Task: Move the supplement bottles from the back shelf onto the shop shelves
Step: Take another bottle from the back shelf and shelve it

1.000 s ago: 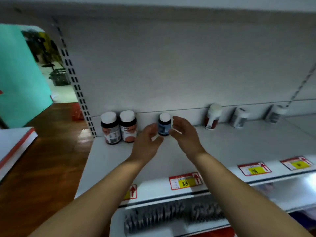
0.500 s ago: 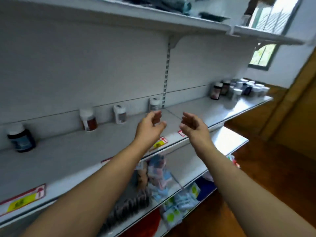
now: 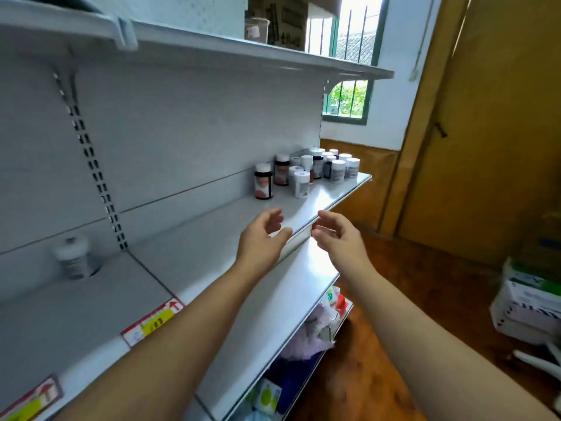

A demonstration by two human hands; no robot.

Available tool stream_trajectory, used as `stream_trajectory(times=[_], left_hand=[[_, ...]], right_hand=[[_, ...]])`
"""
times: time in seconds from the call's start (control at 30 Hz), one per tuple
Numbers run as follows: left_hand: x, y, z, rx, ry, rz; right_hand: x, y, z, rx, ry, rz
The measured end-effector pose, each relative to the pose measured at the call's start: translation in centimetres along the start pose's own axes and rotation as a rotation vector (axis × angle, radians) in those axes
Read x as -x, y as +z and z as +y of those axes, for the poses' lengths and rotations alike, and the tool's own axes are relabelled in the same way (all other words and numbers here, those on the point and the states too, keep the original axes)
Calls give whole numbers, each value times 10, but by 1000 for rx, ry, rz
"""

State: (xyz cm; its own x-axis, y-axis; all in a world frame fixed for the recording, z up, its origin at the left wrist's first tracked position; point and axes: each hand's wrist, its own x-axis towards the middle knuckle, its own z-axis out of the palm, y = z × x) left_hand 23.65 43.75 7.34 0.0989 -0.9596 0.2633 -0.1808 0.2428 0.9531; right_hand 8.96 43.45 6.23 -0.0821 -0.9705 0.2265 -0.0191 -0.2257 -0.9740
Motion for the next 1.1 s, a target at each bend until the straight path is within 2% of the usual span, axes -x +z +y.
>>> stream_trajectory(times=[0.37,0.53,0.8,1.1], left_hand=[[-205,184,-13,-135,16,-124],[-264,262,-38,-155,11,-51],[-352,381,-59,-129,-135,93],[-419,427,-117,-270,-273,251]], right_hand=[[-228,-141,36,96,13,104],[-314,-200,75,86,7,37],[-445,-287,119,130,82,-139],[-553,-279,184,133,147,-294]])
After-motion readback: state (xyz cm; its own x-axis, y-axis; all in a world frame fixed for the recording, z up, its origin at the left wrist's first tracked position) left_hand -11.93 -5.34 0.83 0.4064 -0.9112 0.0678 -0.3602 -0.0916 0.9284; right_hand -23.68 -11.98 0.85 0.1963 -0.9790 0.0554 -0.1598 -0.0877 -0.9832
